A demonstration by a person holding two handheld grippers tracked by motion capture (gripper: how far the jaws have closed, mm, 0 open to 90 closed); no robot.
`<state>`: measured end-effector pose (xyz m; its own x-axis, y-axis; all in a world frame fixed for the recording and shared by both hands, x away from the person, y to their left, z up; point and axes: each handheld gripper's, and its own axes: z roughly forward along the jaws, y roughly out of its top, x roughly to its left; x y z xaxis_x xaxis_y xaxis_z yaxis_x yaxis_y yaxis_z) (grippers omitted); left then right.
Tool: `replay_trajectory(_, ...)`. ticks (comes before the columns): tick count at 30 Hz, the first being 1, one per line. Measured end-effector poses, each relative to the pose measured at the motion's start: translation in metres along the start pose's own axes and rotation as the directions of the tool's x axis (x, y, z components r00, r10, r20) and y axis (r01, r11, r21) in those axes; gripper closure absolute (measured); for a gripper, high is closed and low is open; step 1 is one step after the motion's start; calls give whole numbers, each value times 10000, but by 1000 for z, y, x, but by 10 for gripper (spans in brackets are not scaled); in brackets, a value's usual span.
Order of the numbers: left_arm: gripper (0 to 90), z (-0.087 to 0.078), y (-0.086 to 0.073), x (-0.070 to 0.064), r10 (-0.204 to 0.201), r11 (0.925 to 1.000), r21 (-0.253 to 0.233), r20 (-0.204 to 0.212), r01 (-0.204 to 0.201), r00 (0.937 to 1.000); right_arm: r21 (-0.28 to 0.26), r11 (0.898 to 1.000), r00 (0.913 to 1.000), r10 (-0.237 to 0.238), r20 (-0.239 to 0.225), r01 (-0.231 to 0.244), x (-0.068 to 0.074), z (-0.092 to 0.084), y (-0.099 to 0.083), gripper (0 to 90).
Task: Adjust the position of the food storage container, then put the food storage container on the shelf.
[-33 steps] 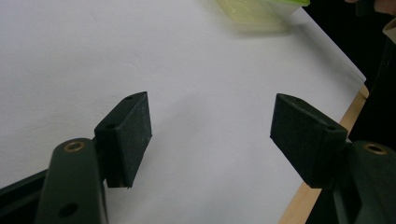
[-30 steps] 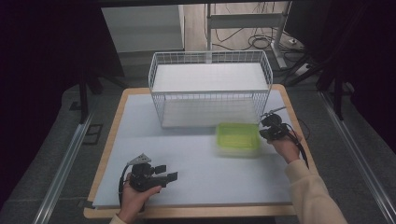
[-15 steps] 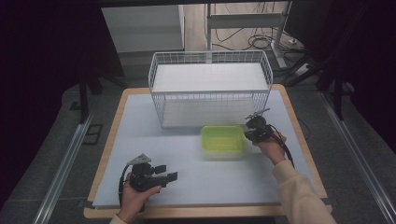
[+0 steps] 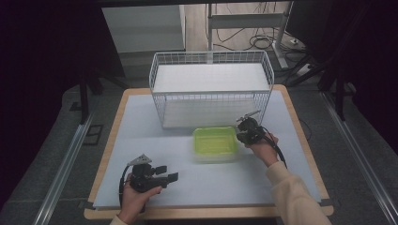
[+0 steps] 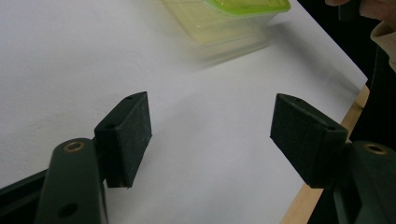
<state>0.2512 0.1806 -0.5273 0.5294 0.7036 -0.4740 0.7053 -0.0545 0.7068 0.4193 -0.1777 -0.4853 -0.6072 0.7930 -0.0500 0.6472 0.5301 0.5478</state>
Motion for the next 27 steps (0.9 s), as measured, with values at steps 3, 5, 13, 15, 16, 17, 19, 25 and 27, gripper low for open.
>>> replay_trajectory(3, 291, 0, 0, 0, 3, 10000, 6, -5, -3, 10000, -16, 10000, 10000, -9, -35, 9, 1, 0, 0, 899)
replay_trajectory(5, 291, 0, 0, 0, 2, 10000, 5, -7, -2, 10000, -47, 10000, 9999, -87, -51, 86, 2, 0, 0, 899)
replay_trajectory(13, 291, -2, 0, 1, -47, 10000, -86, -24, 47, 10000, -197, 9998, 9999, -54, -160, 51, 1, -5, -4, 899)
replay_trajectory(15, 291, -2, 1, 2, -59, 9999, -109, -38, 59, 10000, -407, 9991, 9997, 73, -239, -82, -4, -11, -9, 899)
replay_trajectory(16, 291, -2, 1, 2, -57, 9999, -112, -61, 56, 10000, -513, 9986, 9995, 145, -283, -160, -7, -15, -13, 899)
replay_trajectory(17, 291, -2, 1, 2, -68, 9999, -124, -76, 67, 9999, -661, 9975, 9991, 243, -335, -264, -10, -20, -18, 899)
replay_trajectory(19, 291, -2, 3, 2, -77, 9999, -146, -121, 75, 9999, -875, 9953, 9979, 377, -521, -422, -14, -27, -25, 897)
replay_trajectory(25, 293, -3, 9, 1, -133, 9996, -268, -301, 125, 9995, -1730, 9785, 9831, 842, -1628, -1125, -26, -44, -48, 766)
replay_trajectory(27, 294, -2, 13, 1, -205, 9995, -242, -346, 197, 9992, -1967, 9704, 9684, 931, -2312, -1402, -29, -47, -54, 667)
